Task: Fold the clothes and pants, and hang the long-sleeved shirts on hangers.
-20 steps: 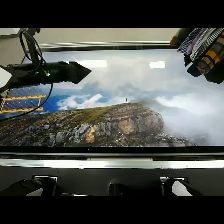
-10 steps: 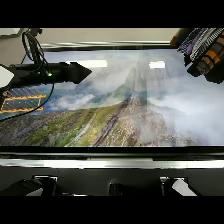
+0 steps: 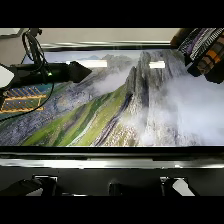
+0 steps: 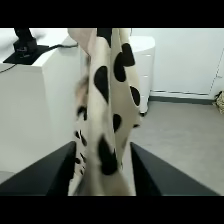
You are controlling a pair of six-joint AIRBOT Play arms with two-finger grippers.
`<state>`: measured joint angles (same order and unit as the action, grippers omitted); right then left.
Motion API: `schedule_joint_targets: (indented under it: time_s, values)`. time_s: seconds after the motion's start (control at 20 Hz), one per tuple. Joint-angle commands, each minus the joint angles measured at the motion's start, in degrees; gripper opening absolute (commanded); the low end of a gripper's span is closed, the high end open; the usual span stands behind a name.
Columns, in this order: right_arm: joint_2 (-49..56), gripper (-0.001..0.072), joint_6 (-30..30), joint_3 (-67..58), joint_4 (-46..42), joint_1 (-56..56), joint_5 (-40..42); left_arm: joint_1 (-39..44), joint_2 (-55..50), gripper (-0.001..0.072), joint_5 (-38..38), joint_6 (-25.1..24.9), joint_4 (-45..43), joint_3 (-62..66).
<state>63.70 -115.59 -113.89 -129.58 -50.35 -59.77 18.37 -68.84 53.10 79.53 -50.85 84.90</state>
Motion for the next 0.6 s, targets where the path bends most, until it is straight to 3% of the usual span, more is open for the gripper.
schedule_joint_targets:
  time_s: [0.0,0.05,0.1,0.2,0.3,0.4,0.45,0.55]
  values:
    - [-4.0,0.0542,0.6,-0.1,0.6,-0.1,-0.5,-0.1,0.0,0.0520,0.0,0.3,0.0,0.0]
    - [-5.6,0.0599,0.6,-0.1,-0.1,-0.1,-0.5,-0.1,0.1,0.0520,0.0,0.3,0.0,0.0]
    - [-7.3,0.0612,0.6,-0.1,-0.7,-0.1,-0.2,-0.1,0.1,0.0520,0.0,0.3,0.0,0.0]
    - [-10.9,0.0611,0.0,-0.1,0.1,-0.1,2.2,-0.2,0.4,0.0520,0.0,0.2,0.0,0.0]
    - [-13.5,0.0607,-2.4,-0.1,7.4,-0.1,4.9,-0.2,0.7,0.0520,0.0,0.3,-1.3,0.0]
    - [-13.4,0.0542,-0.5,-0.1,22.4,-0.1,6.6,-0.2,1.0,0.0520,0.0,2.9,-3.9,0.0]
    - [-12.4,0.0492,4.5,0.0,35.3,-0.1,6.7,-0.4,1.3,0.0519,0.0,4.5,-5.6,0.0]
    - [-8.8,0.0461,18.3,0.0,65.8,0.1,4.5,-1.5,2.1,0.0519,0.0,8.1,-7.8,0.0]
